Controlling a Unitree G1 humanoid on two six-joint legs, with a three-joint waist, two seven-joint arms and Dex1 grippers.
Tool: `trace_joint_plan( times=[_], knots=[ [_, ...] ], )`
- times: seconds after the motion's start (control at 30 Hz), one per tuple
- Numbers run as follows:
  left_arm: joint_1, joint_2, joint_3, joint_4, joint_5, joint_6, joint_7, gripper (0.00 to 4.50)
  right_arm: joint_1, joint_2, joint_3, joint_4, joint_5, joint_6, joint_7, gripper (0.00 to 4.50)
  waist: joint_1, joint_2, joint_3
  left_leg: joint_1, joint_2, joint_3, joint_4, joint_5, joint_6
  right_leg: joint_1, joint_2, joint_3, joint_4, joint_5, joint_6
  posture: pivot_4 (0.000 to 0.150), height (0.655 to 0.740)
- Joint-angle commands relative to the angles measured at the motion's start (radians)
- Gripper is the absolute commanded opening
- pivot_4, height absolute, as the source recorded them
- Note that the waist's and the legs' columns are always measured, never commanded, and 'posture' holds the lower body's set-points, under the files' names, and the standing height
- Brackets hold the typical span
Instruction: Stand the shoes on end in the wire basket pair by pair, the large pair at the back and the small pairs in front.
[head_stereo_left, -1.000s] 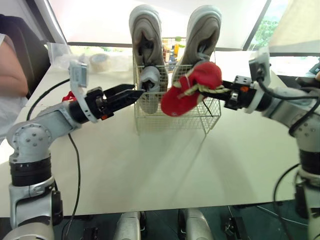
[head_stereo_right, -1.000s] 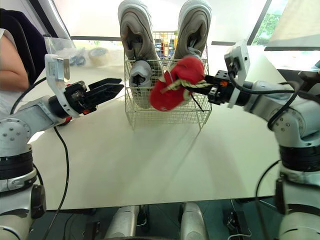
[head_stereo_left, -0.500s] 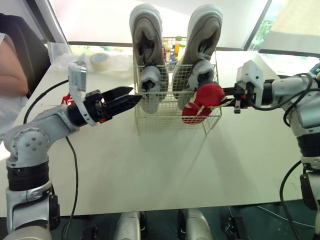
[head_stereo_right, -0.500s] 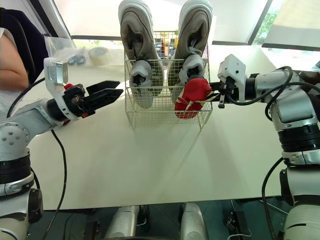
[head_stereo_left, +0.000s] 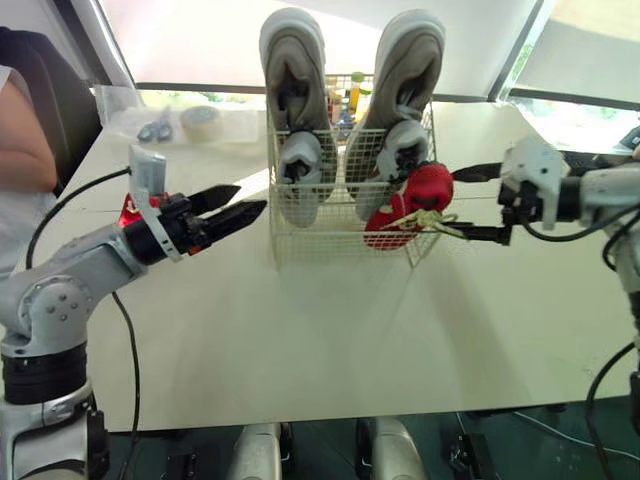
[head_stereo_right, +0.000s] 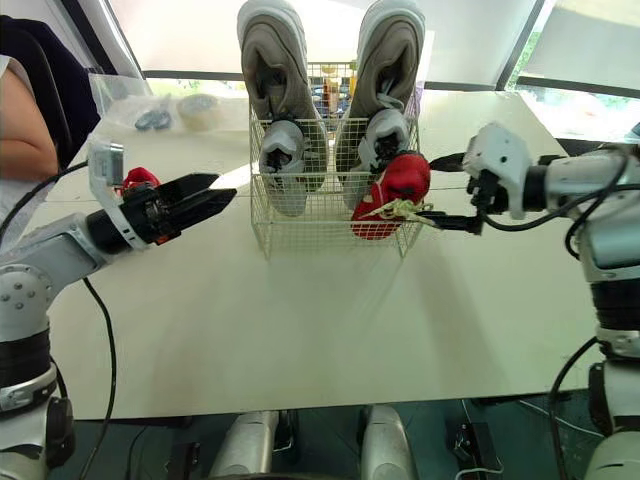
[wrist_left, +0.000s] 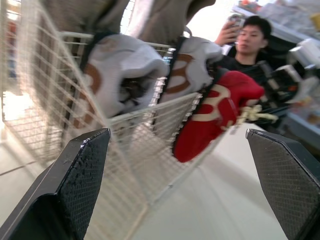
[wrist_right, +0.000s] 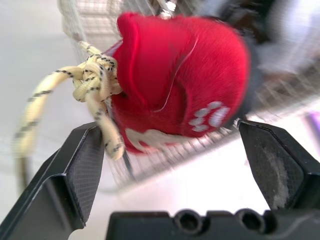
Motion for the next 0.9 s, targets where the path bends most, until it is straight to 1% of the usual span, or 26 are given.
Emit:
trace_joint_plan(
  times=[0.03,0.13,0.2,0.3,0.37,0.43,0.53,0.6,0.73,0.9],
  knots=[
    [-0.006,0.061,0.054,0.015,0.106,-0.063,0.050,4.50,0.033,-0.068,-0.100,-0.056,0.006,-0.002,-0.002,4.47,0.000,0.000,0.000,0.000,0.000,0.000,0.000,0.000,0.000,0.000,0.000,0.000,0.000,0.000,0.000,0.150,0.7400],
    [-0.046,0.098,0.066,0.133,0.216,-0.104,0.125,4.50,0.048,-0.097,-0.142,-0.067,0.015,0.005,-0.007,4.47,0.000,0.000,0.000,0.000,0.000,0.000,0.000,0.000,0.000,0.000,0.000,0.000,0.000,0.000,0.000,0.150,0.7400],
    [-0.088,0.130,0.066,0.239,0.282,-0.130,0.148,4.50,0.034,-0.104,-0.166,-0.071,0.030,0.013,-0.011,4.47,0.000,0.000,0.000,0.000,0.000,0.000,0.000,0.000,0.000,-0.001,0.000,0.000,0.000,0.000,-0.001,0.150,0.7400],
    [-0.207,0.188,0.028,0.497,0.422,-0.204,0.182,4.50,-0.029,-0.089,-0.195,-0.112,0.102,0.068,-0.009,4.47,-0.001,0.000,0.000,0.000,0.000,0.001,0.000,0.000,0.000,-0.002,0.000,0.000,0.000,0.000,-0.001,0.150,0.7400],
    [-0.298,0.211,-0.004,0.687,0.492,-0.266,0.145,4.50,-0.066,-0.066,-0.203,-0.159,0.168,0.118,-0.011,4.47,0.000,0.000,0.000,-0.003,0.001,0.000,-0.001,0.000,0.000,-0.006,0.000,0.000,0.000,0.001,-0.001,0.150,0.7400],
    [-0.372,0.218,-0.027,0.834,0.538,-0.317,0.107,4.50,-0.088,-0.049,-0.207,-0.193,0.212,0.156,-0.019,4.47,-0.001,0.000,0.000,-0.003,0.001,0.001,-0.002,0.000,0.000,-0.006,0.000,0.000,0.000,0.001,-0.001,0.150,0.7400],
    [-0.500,0.222,-0.079,1.129,0.638,-0.435,0.038,4.50,-0.127,-0.004,-0.206,-0.274,0.298,0.225,-0.049,4.47,0.002,-0.001,-0.001,-0.003,0.000,0.002,-0.003,0.000,-0.001,-0.006,0.000,0.000,0.000,0.001,-0.001,0.150,0.7400],
    [-0.551,0.223,-0.099,1.258,0.692,-0.505,0.031,4.50,-0.132,0.011,-0.208,-0.305,0.324,0.251,-0.064,4.47,0.002,-0.001,0.000,-0.003,0.000,0.003,-0.003,0.000,-0.001,-0.006,-0.001,0.000,0.000,0.001,-0.001,0.150,0.7400],
    [-0.595,0.208,-0.116,1.433,0.764,-0.617,0.047,4.50,-0.106,0.024,-0.223,-0.368,0.368,0.297,-0.106,4.47,0.000,-0.002,0.000,-0.004,0.000,0.003,-0.003,0.000,0.000,-0.007,-0.001,0.000,0.000,0.001,-0.001,0.150,0.7400],
    [-0.607,0.165,-0.108,1.527,0.809,-0.687,0.067,4.50,-0.077,0.022,-0.243,-0.419,0.411,0.334,-0.142,4.47,0.005,-0.003,0.000,-0.004,0.000,0.003,-0.003,0.000,0.000,-0.007,-0.001,0.000,0.000,0.001,-0.001,0.150,0.7400]
  ],
)
